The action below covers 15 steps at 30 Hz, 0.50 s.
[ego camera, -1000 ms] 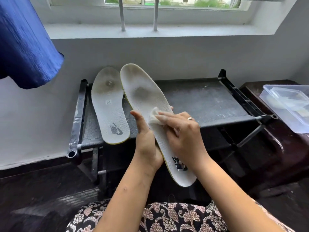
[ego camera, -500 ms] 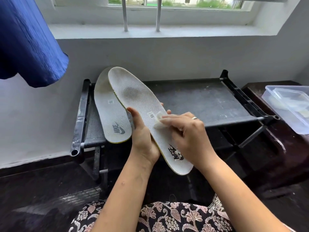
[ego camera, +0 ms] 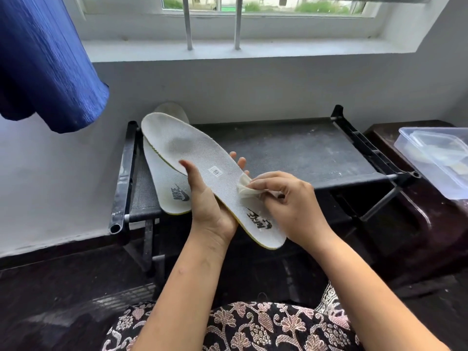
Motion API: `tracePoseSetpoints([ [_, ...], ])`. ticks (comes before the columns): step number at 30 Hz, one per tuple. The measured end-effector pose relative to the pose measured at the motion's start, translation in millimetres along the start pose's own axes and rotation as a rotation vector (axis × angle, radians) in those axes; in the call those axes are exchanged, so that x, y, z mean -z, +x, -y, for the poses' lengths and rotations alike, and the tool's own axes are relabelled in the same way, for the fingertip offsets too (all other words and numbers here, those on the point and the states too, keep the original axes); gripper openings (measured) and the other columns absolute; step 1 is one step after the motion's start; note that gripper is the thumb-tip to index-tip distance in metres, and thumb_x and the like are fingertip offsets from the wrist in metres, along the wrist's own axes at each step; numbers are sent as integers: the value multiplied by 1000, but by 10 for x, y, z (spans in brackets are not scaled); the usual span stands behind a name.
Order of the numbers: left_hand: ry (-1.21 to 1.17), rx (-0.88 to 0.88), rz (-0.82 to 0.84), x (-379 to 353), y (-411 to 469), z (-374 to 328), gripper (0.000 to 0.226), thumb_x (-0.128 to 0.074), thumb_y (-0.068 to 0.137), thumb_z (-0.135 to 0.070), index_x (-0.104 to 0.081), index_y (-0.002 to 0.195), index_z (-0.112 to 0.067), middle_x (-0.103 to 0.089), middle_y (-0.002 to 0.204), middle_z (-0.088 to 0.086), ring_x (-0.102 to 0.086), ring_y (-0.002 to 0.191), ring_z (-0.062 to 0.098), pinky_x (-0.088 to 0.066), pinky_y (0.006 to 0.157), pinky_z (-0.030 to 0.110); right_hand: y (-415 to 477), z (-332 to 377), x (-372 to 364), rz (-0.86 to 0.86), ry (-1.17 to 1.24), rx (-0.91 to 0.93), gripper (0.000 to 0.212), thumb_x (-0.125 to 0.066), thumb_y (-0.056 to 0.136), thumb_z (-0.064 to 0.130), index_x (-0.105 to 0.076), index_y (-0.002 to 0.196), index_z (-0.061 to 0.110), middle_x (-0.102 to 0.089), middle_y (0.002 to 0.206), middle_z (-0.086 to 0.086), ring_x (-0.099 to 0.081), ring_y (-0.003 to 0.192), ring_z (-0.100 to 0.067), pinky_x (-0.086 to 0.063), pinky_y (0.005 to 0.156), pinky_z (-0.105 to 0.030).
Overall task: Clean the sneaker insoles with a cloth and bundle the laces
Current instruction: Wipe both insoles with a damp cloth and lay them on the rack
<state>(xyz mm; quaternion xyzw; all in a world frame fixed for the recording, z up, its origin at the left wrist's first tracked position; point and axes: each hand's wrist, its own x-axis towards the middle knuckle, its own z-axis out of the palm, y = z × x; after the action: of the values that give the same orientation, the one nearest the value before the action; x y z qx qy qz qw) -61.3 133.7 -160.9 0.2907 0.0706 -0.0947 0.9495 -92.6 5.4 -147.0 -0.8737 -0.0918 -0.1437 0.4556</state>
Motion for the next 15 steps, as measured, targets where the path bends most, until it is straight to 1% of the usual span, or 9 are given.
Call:
tracePoseSetpoints([
  [2, -11, 69, 56, -64, -90, 29, 86, -41, 72, -75, -57, 123, -8, -64, 120, 9, -65, 107, 21, -56, 85, 38, 2, 29, -34, -51, 12, -32, 28, -63, 83, -5, -76, 94, 17, -69, 97, 12, -60, 96, 3, -46, 79, -8],
  [3, -1, 122, 102, -99, -134, 58, 93, -50, 65, -75, -53, 128, -6, -62, 121, 11, -65, 107, 23, -56, 84, 40, 14, 37, -45, -90, 14, -54, 29, -62, 82, -4, -76, 95, 18, -69, 98, 12, -59, 97, 6, -45, 81, -7],
  [4, 13, 169, 157, -125, -164, 94, 102, -55, 60, -75, -49, 133, -5, -60, 122, 12, -64, 108, 26, -55, 86, 42, 28, 41, -52, -135, 12, -69, 30, -61, 82, -4, -76, 95, 19, -69, 98, 13, -58, 96, 8, -44, 82, -5],
  [6, 75, 201, 218, -159, -192, 153, 106, -46, 63, -78, -42, 139, -4, -58, 122, 14, -61, 110, 27, -49, 95, 43, 50, 38, -62, -207, -6, -81, 31, -61, 82, -3, -76, 95, 20, -70, 98, 11, -56, 90, 14, -42, 81, -3],
  [8, 80, 240, 239, -135, -168, 190, 103, -34, 68, -79, -42, 139, -4, -59, 119, 12, -61, 107, 25, -48, 96, 40, 45, 43, -75, -218, -5, -90, 32, -60, 82, -4, -75, 97, 21, -69, 101, 8, -54, 89, 17, -41, 81, -2],
  [9, 75, 252, 240, -113, -149, 192, 102, -31, 69, -79, -45, 136, -4, -61, 117, 11, -62, 105, 24, -48, 95, 39, 36, 52, -81, -198, 7, -93, 34, -60, 83, -4, -74, 100, 21, -68, 103, 9, -54, 93, 16, -41, 83, -3],
  [12, 59, 265, 257, -45, -95, 144, 92, -26, 73, -80, -55, 120, -7, -64, 106, 8, -65, 98, 21, -49, 95, 36, 12, 78, -113, -90, 25, -85, 39, -57, 87, -4, -69, 113, 22, -62, 108, 15, -54, 112, 2, -45, 95, -19],
  [13, 58, 275, 257, -31, -93, 118, 89, -25, 74, -80, -56, 116, -8, -64, 103, 8, -66, 97, 21, -48, 96, 36, 3, 90, -117, -58, 43, -83, 42, -57, 87, -4, -67, 116, 24, -63, 107, 16, -56, 112, -3, -46, 96, -23],
  [15, 73, 303, 247, -25, -101, 71, 89, -24, 76, -81, -58, 112, -7, -66, 101, 9, -67, 96, 22, -46, 97, 39, -7, 123, -100, 7, 120, -79, 46, -57, 86, -4, -66, 119, 28, -68, 101, 13, -61, 100, -5, -50, 89, -24],
])
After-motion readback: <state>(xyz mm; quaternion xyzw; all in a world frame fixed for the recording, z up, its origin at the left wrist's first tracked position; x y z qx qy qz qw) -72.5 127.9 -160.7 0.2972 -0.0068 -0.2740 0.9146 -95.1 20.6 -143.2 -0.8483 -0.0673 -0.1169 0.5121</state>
